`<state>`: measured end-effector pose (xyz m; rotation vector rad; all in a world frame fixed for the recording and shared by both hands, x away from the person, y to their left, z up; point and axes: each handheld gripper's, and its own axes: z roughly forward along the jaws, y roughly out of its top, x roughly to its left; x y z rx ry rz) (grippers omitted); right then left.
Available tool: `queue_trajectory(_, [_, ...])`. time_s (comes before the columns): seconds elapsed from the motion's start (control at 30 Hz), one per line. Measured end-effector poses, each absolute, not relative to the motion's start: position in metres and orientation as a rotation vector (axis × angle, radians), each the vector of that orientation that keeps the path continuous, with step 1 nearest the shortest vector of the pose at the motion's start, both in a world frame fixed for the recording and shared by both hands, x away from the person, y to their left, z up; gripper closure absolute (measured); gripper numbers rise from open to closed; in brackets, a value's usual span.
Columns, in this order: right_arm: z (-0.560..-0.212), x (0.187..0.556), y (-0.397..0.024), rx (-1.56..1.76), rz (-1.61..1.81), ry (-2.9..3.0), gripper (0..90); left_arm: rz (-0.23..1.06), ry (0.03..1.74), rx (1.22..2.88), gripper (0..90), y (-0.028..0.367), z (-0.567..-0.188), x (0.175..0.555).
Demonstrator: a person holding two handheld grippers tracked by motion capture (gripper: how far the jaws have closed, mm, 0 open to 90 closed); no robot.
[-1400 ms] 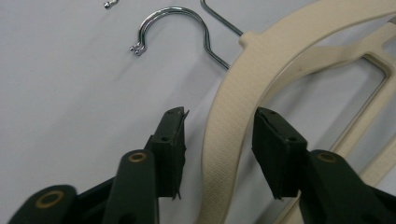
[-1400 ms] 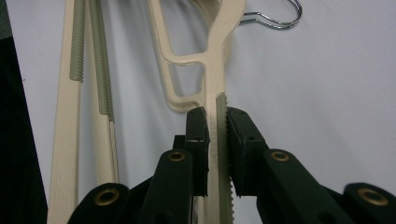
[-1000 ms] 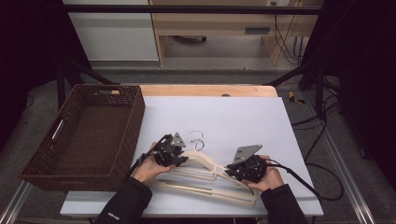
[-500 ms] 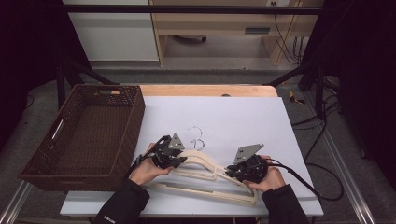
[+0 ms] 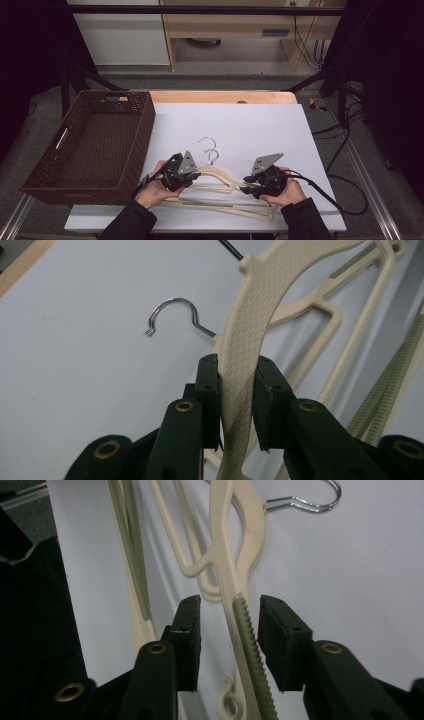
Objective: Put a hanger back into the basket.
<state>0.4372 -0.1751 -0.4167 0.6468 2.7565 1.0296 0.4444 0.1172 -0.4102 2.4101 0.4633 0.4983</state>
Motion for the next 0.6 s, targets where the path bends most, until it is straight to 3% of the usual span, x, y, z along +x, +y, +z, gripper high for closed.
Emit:
queue_trajectory(0.2, [-0.406, 0.437, -0.179, 0.697, 1.209, 2.653, 43.5, 0.509, 0.442, 2.402, 75.3, 0.115, -0.409, 0.436])
queue_trajectory(0.3, [-0.399, 0.439, -0.18, 0.695, 1.261, 2.631, 41.1, 0.524, 0.436, 2.401, 75.3, 0.114, -0.409, 0.432])
queue_trajectory(0.5, [-0.388, 0.445, -0.166, 0.687, 1.335, 2.65, 41.0, 0.539, 0.426, 2.399, 75.3, 0.113, -0.409, 0.427])
queue_trajectory(0.6, [-0.396, 0.452, -0.152, 0.69, 1.325, 2.725, 45.4, 0.544, 0.423, 2.401, 75.4, 0.113, -0.409, 0.427])
